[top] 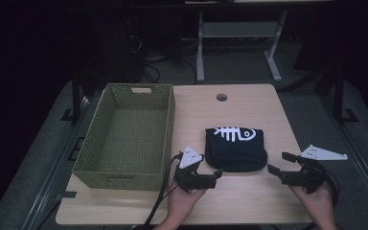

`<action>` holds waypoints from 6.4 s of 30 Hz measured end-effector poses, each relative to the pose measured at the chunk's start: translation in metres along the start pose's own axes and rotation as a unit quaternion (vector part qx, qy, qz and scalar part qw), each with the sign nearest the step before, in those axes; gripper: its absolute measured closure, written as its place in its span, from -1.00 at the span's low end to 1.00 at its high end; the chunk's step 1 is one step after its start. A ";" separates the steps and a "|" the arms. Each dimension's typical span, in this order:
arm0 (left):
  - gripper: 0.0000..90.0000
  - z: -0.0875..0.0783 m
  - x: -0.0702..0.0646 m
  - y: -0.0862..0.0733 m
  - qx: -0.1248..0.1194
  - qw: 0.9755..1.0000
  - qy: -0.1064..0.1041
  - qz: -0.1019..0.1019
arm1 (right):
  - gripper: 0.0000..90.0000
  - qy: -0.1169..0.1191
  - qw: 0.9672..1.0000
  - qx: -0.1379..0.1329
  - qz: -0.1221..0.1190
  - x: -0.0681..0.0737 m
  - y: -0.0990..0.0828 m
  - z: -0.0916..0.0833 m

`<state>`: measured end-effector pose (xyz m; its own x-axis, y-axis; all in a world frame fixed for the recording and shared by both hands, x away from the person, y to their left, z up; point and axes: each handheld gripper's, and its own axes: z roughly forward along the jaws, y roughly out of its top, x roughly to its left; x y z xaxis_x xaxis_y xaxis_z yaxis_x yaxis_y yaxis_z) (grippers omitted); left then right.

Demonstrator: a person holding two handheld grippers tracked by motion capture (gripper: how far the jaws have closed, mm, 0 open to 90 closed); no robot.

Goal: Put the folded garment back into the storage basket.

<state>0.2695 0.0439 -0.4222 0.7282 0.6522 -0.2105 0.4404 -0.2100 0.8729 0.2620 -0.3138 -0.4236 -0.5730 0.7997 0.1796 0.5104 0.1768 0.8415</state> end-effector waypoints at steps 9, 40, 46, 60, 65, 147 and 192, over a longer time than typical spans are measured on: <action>-0.60 0.012 -0.002 0.017 -0.002 1.000 0.001 0.008 | -0.60 0.007 1.000 0.005 -0.002 -0.004 0.016 0.004; -0.57 0.061 0.033 0.062 0.024 0.997 0.032 -0.067 | -0.56 0.014 0.999 0.042 0.020 -0.035 0.058 0.041; -0.56 0.073 0.041 0.060 0.037 0.995 0.046 -0.085 | -0.56 0.020 0.998 0.049 0.044 -0.046 0.057 0.052; -0.57 0.096 0.063 0.040 0.085 0.985 0.073 -0.131 | -0.46 0.021 0.993 0.087 0.078 -0.061 0.041 0.076; -0.55 0.100 0.072 0.024 0.100 0.979 0.068 -0.165 | -0.38 0.021 0.991 0.094 0.088 -0.063 0.037 0.083; 0.51 0.052 0.054 0.090 0.040 0.989 -0.017 -0.140 | 0.61 0.089 0.986 -0.015 0.138 -0.032 0.061 0.031; 0.49 -0.012 0.088 0.123 0.008 0.988 -0.040 -0.147 | 0.61 0.145 0.982 -0.039 0.113 0.004 0.127 0.035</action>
<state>0.3817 0.0839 -0.3279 0.6073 0.6267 -0.4883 0.6463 -0.0322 0.7624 0.3468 -0.2677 -0.3341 -0.6146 0.6147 0.4944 0.6011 -0.0409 0.7981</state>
